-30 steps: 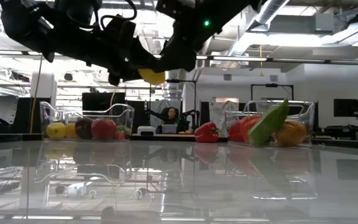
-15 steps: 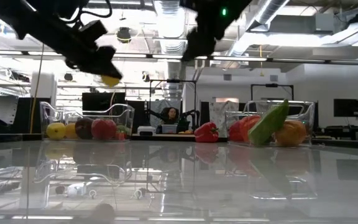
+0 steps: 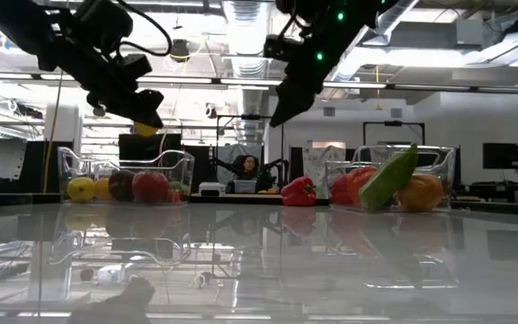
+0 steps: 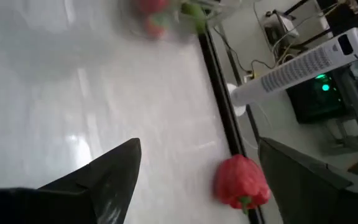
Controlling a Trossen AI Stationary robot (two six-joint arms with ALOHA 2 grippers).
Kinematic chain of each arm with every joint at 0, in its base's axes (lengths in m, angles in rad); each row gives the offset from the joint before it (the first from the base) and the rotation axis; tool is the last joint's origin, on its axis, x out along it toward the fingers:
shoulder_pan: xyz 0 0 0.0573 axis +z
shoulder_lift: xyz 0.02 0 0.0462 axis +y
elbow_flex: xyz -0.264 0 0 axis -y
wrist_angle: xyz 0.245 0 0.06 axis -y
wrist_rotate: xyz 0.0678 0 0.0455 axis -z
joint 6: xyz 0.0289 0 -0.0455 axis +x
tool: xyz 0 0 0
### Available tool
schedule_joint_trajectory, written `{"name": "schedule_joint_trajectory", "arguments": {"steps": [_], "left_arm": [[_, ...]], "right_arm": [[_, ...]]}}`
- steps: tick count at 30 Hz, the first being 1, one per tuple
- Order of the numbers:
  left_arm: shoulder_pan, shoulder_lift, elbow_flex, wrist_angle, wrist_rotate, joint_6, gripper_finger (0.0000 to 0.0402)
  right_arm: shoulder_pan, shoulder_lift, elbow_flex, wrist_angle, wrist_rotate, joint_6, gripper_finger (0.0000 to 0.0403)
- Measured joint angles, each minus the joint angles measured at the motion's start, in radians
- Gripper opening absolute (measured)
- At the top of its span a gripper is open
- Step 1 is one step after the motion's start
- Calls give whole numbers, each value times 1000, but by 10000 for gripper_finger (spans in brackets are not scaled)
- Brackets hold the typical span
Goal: Sort produce into baskets
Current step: Put the yellow lemon into the left transparent bin, then put the red pepper into the right transparent bin
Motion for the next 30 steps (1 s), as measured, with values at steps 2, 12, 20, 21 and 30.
{"name": "schedule_joint_trajectory", "arguments": {"steps": [2, 12, 20, 21, 30], "left_arm": [[35, 8, 1, -9, 62, -4, 245], [62, 8, 1, -71, 84, -9, 346], [56, -39, 45, -68, 115, -7, 354], [55, -52, 47, -63, 139, -6, 354], [29, -161, 48, -62, 276, 2, 355]], "right_arm": [[-33, 0, 0, -10, -5, -27, 363], [-227, 3, 0, -23, -167, -27, 397], [-310, 109, 81, -106, -241, 6, 398], [-313, 142, 114, -118, -238, -8, 398], [-403, 397, 451, -308, -233, -76, 398]]}}
